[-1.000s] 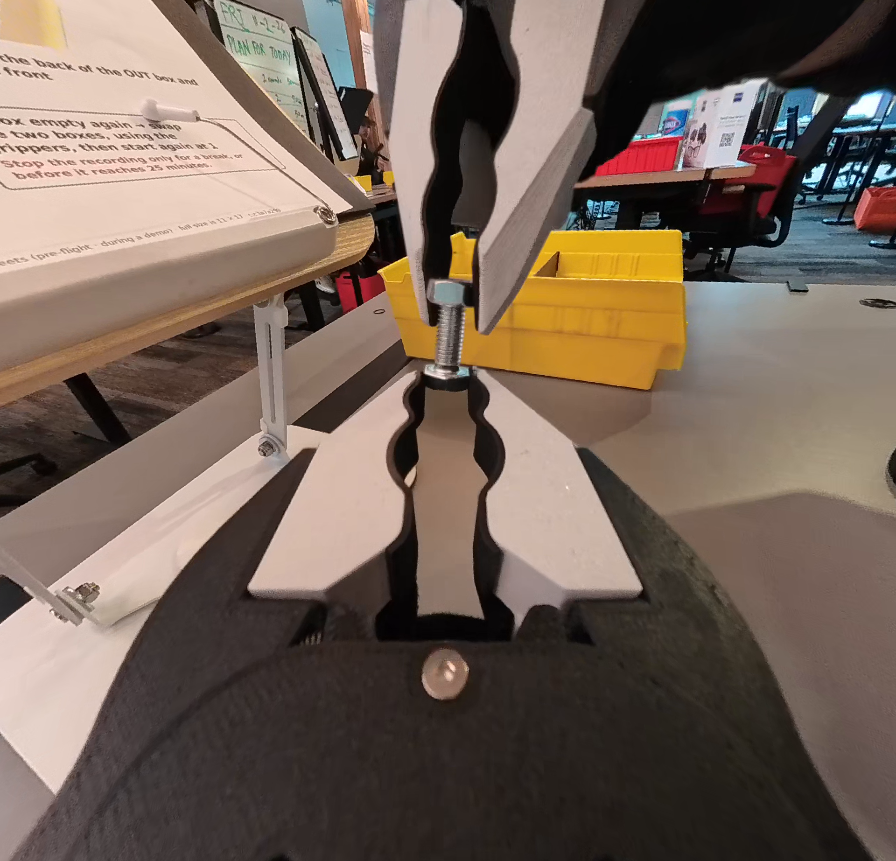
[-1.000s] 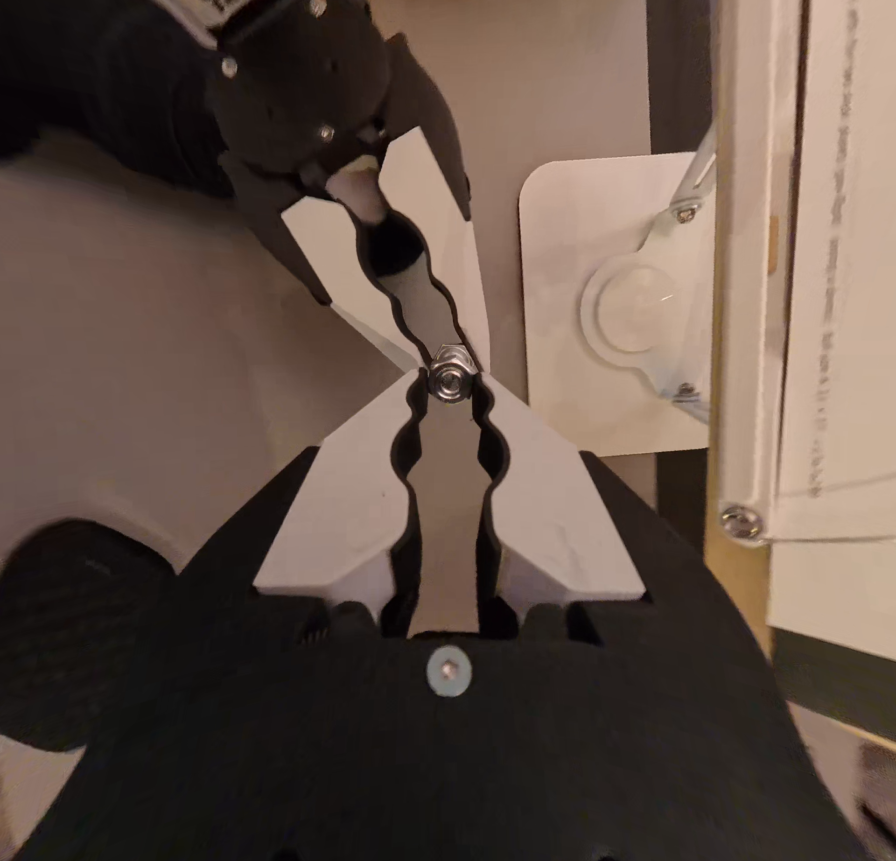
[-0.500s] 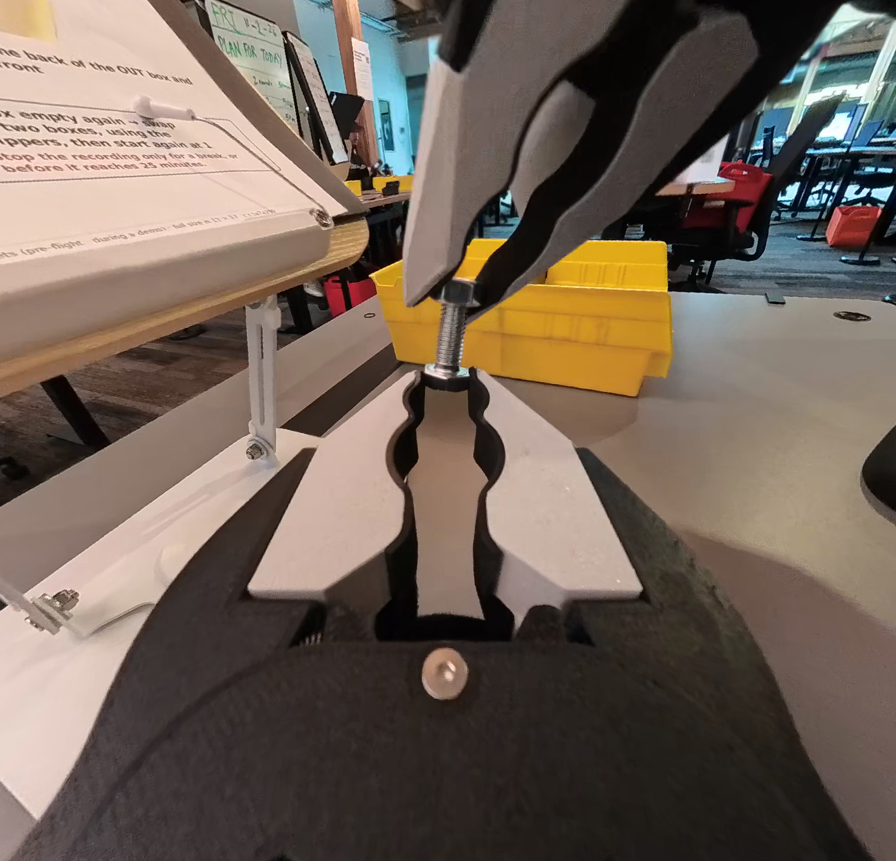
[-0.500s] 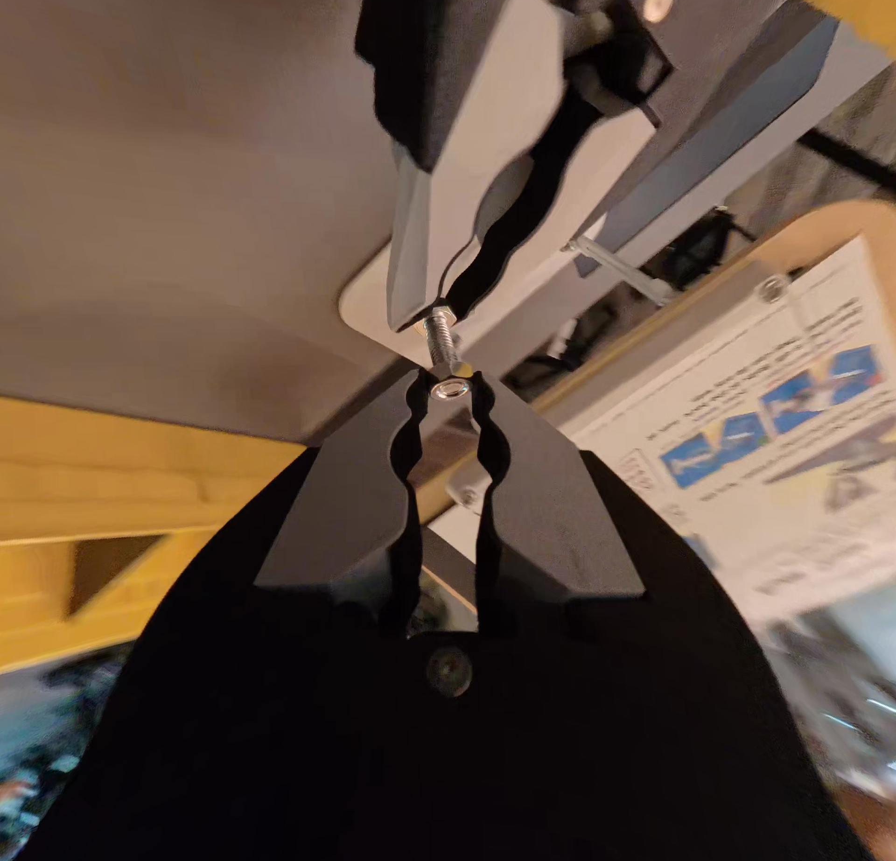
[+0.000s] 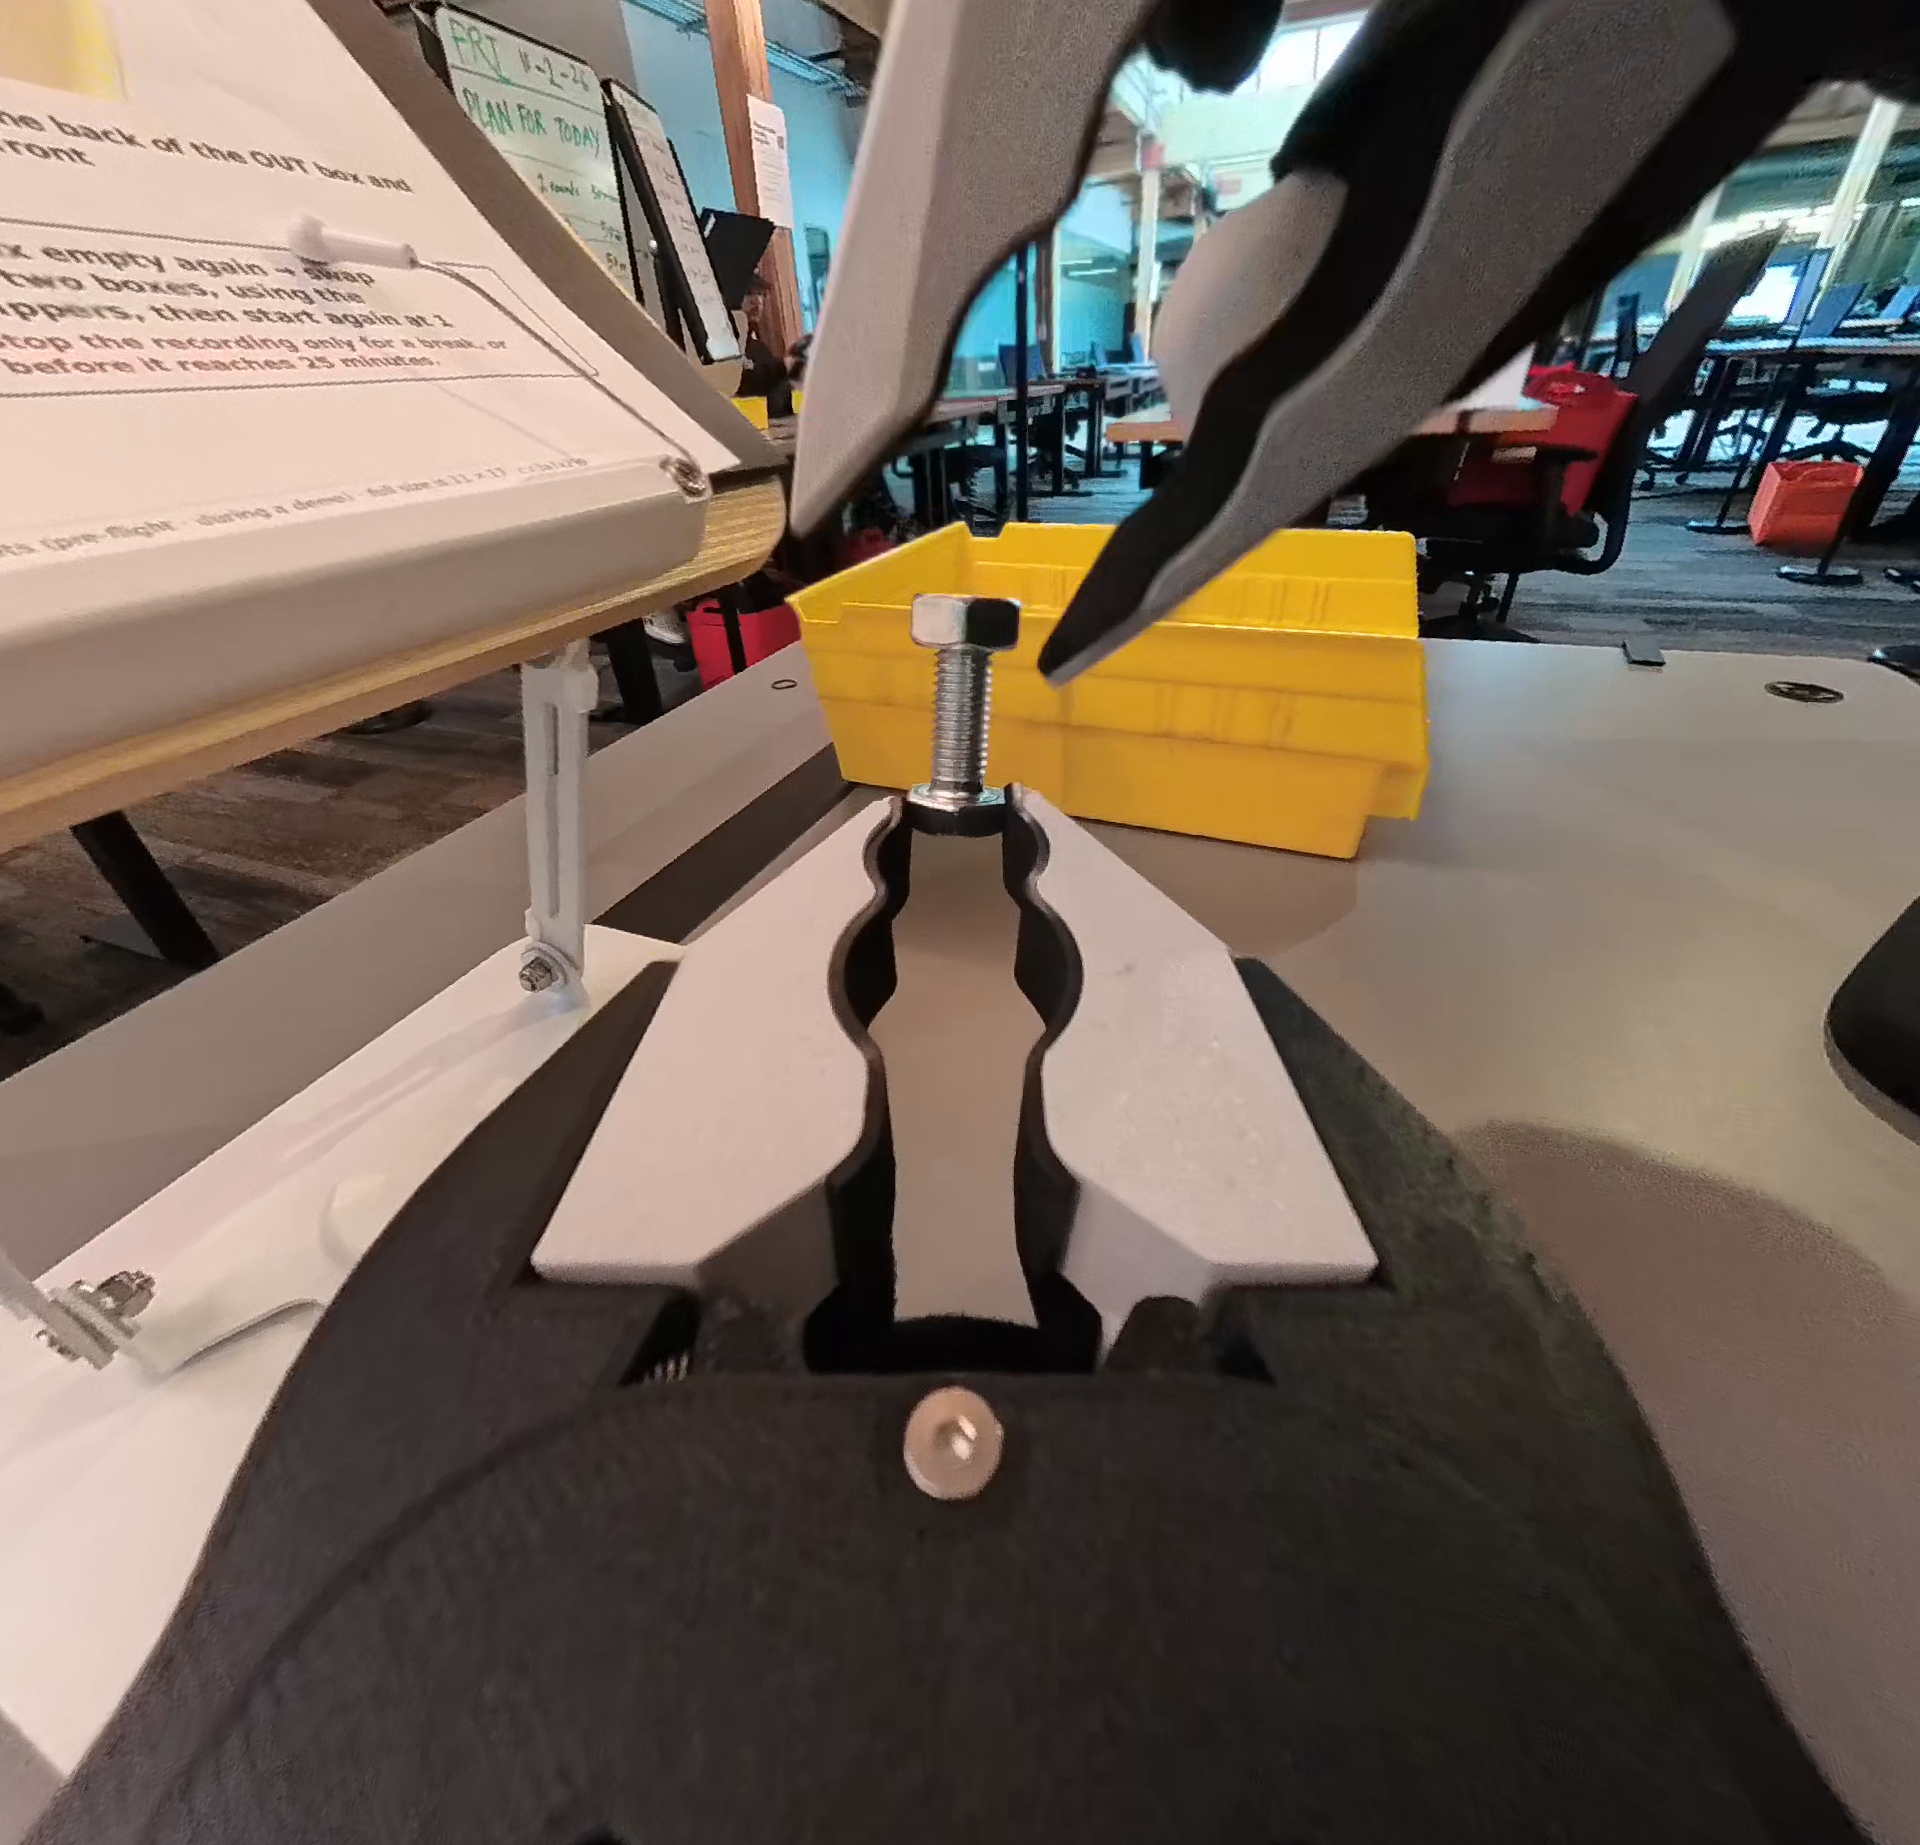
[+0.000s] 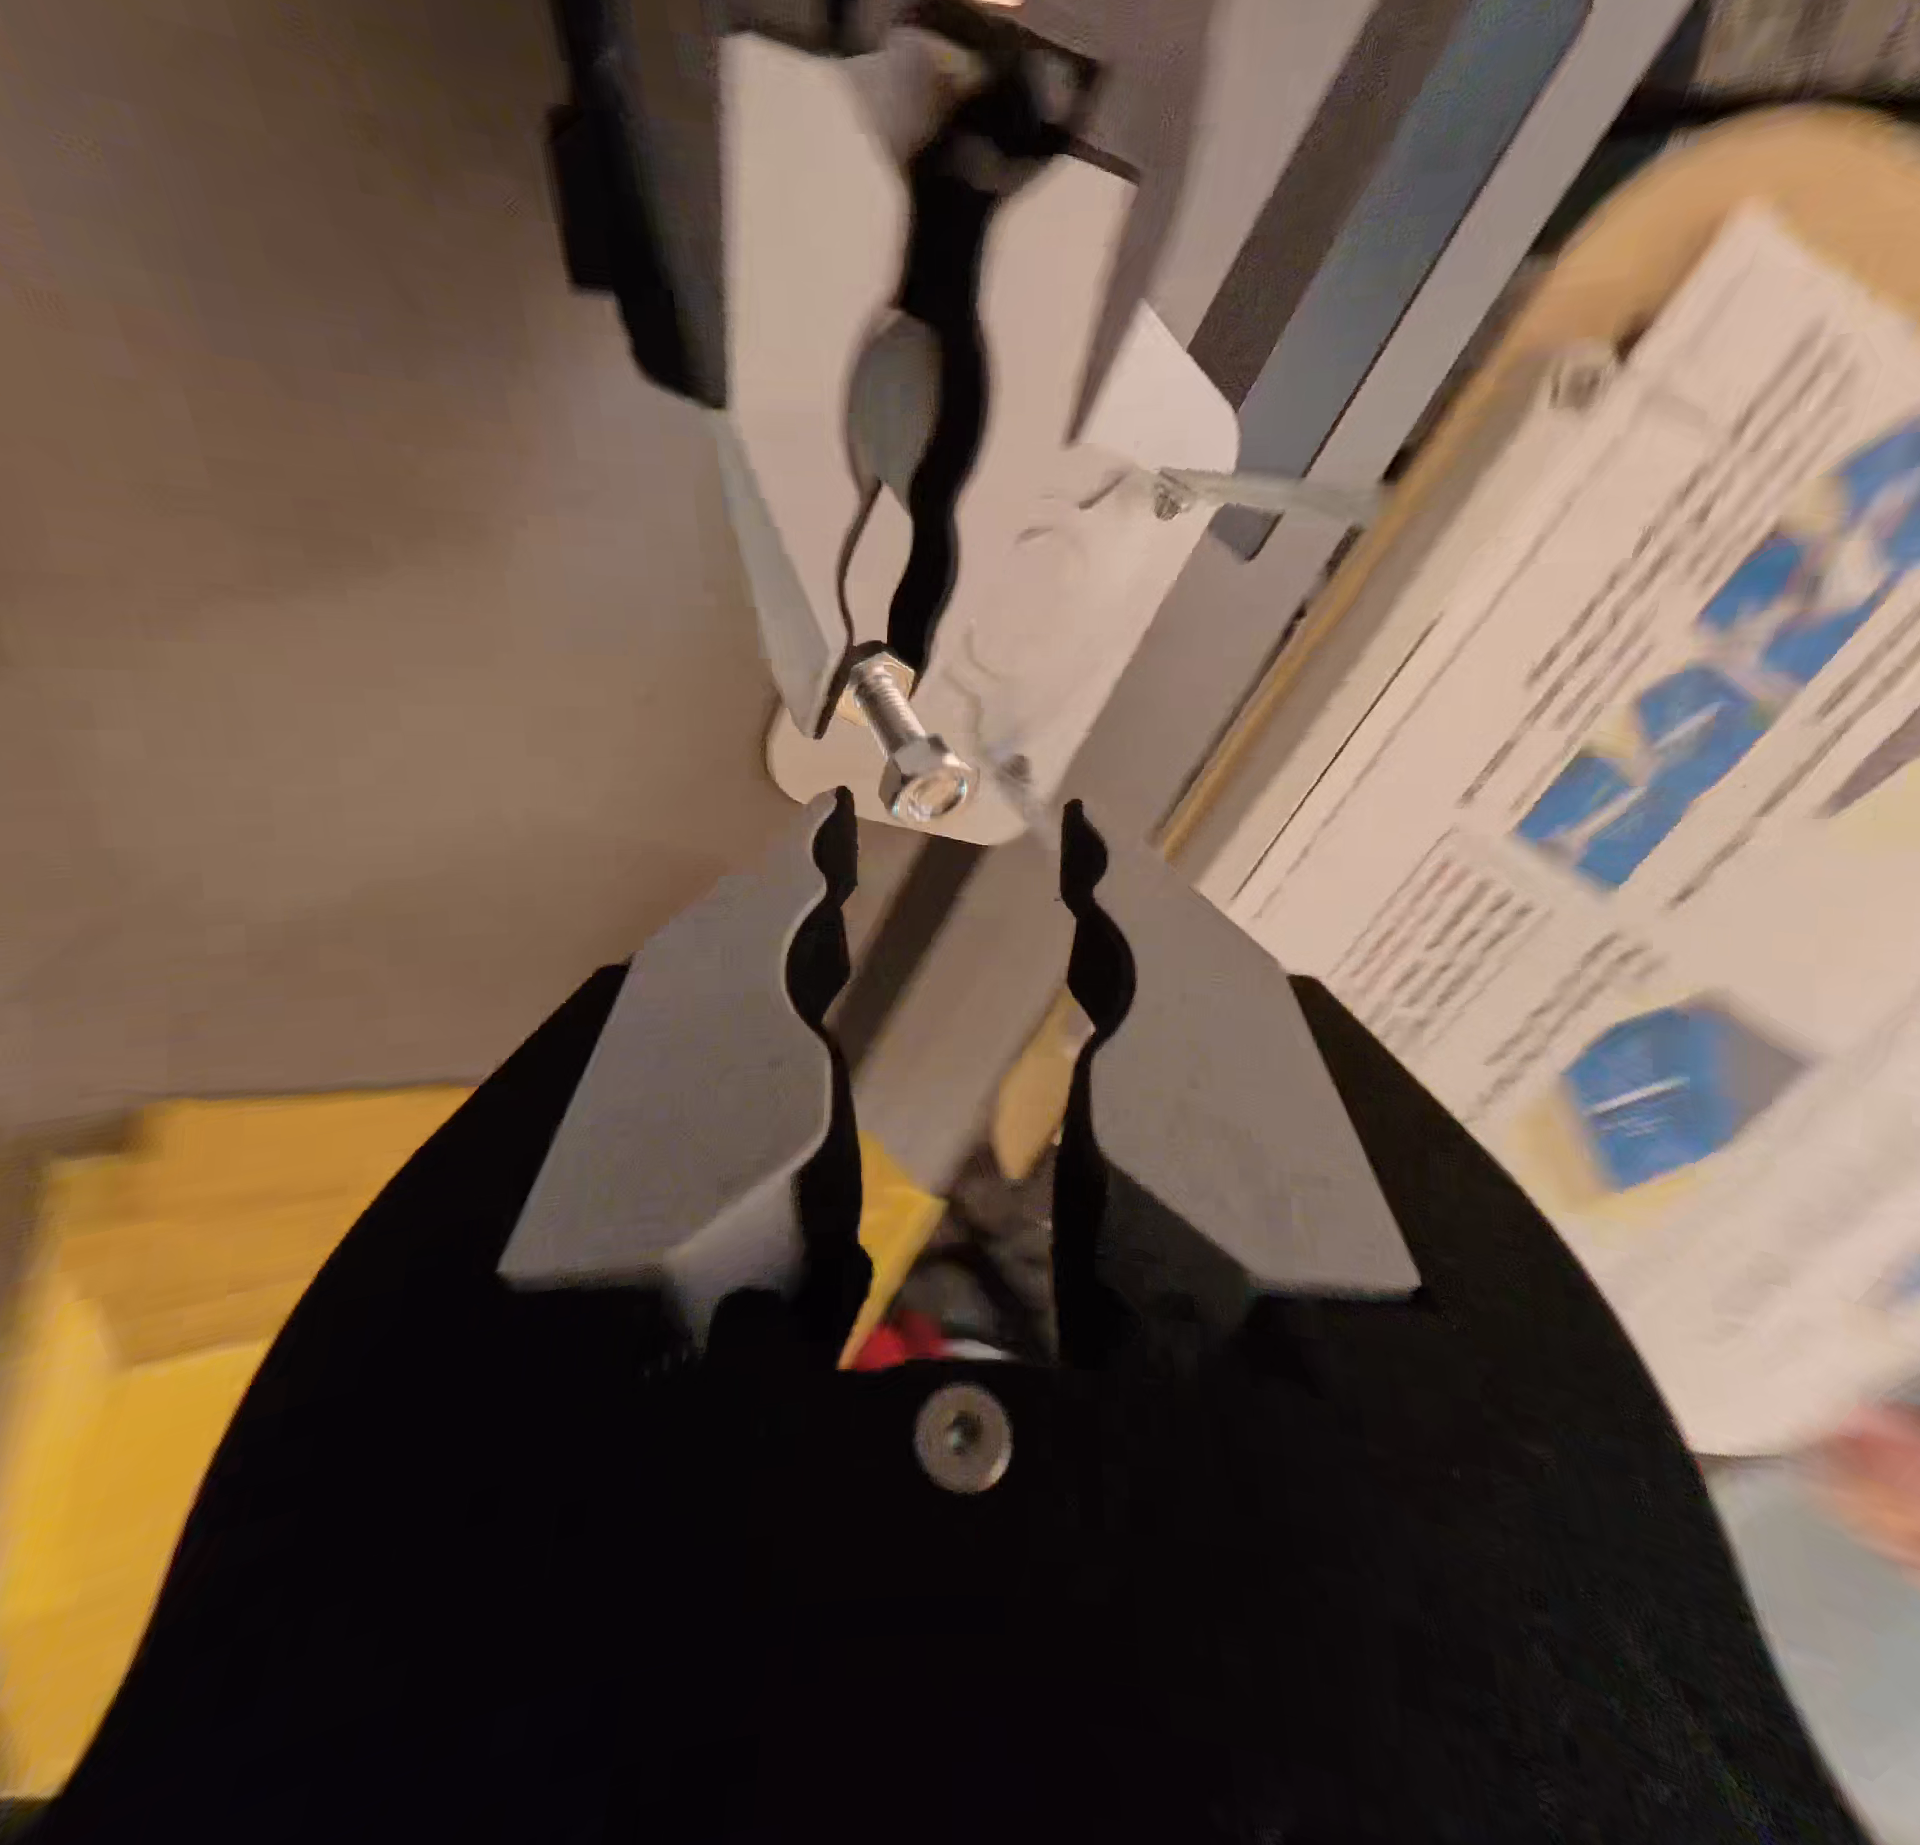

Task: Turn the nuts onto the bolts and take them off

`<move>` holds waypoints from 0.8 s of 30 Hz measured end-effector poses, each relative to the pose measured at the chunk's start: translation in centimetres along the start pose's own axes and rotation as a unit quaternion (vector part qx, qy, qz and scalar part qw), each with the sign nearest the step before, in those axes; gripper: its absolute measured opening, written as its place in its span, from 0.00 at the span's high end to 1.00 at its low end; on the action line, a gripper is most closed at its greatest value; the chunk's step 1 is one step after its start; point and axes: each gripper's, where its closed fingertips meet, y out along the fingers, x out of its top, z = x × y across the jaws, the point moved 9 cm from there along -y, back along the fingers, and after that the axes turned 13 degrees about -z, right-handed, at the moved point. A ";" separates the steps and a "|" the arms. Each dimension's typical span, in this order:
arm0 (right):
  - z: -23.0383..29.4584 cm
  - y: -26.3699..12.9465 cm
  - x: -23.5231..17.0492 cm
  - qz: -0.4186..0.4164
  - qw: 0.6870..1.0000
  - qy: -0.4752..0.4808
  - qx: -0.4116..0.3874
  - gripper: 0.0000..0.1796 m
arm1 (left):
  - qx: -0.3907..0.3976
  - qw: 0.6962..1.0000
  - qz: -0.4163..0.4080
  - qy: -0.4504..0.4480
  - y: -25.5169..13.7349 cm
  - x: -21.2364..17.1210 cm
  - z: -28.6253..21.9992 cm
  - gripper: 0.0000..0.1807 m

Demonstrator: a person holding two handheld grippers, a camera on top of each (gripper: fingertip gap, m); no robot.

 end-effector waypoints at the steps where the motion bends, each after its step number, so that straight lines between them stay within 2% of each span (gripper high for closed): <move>1: -0.5 -0.4 -0.6 -0.021 0.997 0.074 0.007 0.80 | 0.002 1.000 -0.001 0.000 -0.1 0.0 0.1 0.91; 3: -1.4 -0.9 -2.0 -0.072 0.966 0.245 0.028 0.82 | 0.006 1.000 -0.002 0.001 -0.1 0.1 0.2 0.91; 5: -1.7 -0.9 -3.4 -0.133 0.904 0.403 0.062 0.83 | 0.008 1.000 -0.003 0.001 -0.1 0.2 0.2 0.91; 7: -1.7 -0.5 -4.4 -0.181 0.840 0.505 0.083 0.83 | 0.008 1.000 -0.003 0.003 -0.1 0.2 0.2 0.91; 9: -1.1 0.2 -5.0 -0.192 0.808 0.547 0.103 0.81 | 0.008 1.000 -0.002 0.004 -0.1 0.2 0.1 0.91; 13: -0.5 0.9 -4.8 -0.201 0.791 0.567 0.112 0.82 | 0.008 1.000 0.000 0.005 0.0 0.1 0.1 0.91; 17: -0.7 0.9 -4.8 -0.208 0.793 0.562 0.112 0.91 | 0.007 1.000 0.001 0.006 0.0 0.1 0.0 0.91; 21: -0.8 1.0 -4.7 -0.210 0.813 0.531 0.113 0.91 | 0.006 1.000 0.001 0.005 0.0 0.0 0.1 0.91; 24: -1.0 0.9 -4.4 -0.203 0.844 0.482 0.119 0.91 | 0.006 1.000 0.001 0.002 0.0 0.0 0.1 0.91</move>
